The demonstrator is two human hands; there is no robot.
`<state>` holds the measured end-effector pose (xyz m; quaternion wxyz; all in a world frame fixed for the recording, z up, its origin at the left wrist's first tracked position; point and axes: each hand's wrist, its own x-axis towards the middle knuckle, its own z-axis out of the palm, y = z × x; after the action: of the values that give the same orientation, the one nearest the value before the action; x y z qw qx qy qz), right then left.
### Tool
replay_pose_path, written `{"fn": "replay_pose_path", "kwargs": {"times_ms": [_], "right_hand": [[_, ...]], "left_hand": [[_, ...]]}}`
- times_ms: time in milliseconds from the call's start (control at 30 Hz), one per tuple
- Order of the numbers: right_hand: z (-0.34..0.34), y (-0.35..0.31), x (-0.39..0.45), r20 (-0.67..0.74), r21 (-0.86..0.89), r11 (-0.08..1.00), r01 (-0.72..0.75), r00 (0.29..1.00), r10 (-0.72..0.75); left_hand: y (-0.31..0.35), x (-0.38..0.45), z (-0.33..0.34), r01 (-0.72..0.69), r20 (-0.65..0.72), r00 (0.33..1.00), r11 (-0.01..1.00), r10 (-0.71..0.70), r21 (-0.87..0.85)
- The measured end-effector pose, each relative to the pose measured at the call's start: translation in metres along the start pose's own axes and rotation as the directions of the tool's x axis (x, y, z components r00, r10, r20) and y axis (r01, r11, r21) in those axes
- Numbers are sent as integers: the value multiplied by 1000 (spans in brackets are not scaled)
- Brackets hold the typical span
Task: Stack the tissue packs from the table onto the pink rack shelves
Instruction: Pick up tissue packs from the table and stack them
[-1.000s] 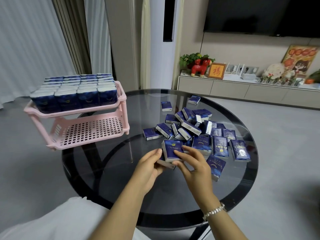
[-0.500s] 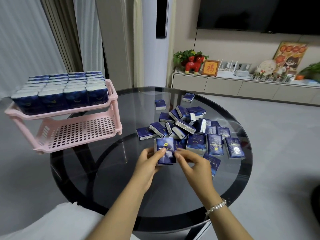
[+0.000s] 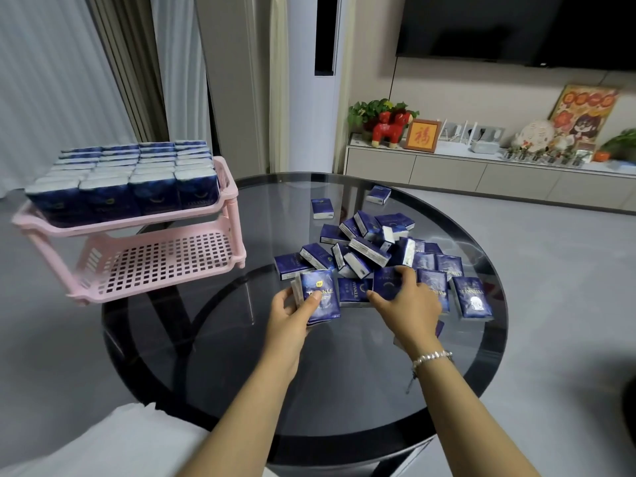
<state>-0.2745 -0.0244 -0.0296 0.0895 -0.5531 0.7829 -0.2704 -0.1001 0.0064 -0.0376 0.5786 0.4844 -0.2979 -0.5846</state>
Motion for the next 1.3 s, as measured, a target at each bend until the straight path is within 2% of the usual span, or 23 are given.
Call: {"fn": "replay_pose_path", "kwargs": {"times_ms": [100,200,333,433,600,700,833,1000,1167,1233,1300], "right_hand": [[-1,1,-7,31,281,959,35,998,-46],[-12,0,-19,37,543,840,11,999,-37],[-32,-3,-31,81,705,704,-80,996,32],[-49,-8,-36,136,809,583,-69,988,-73],[-67,-24,-40,226,784,619,44,909,-351],[-60,-41,-42,190,732,664,155,889,-417],[-43,-53,-44,124,641,708,298,869,-478],[-24,-53,-43,28,607,716,345,891,-453],[-26,-44,-39,92,636,708,307,880,-465],[-26,-29,-35,104,604,755,255,914,-392],[-30,-8,-30,96,474,853,219,950,-298]], "left_hand": [[0,0,-3,-1,-3,1000,1000,1,-2],[3,-3,-5,-11,2,1000,1000,11,6],[7,-8,-8,-21,19,1000,999,20,34],[11,-12,-12,-5,42,999,999,3,39],[16,-22,-15,4,143,989,990,-25,143],[19,-29,-14,28,209,976,985,-63,167],[20,-31,-13,51,265,961,993,-77,104],[24,-33,-12,34,341,938,995,-65,96],[17,-27,-11,63,275,956,986,-104,153],[12,-23,-11,93,243,962,985,-127,145],[8,-21,-10,103,232,963,982,-139,159]]}}
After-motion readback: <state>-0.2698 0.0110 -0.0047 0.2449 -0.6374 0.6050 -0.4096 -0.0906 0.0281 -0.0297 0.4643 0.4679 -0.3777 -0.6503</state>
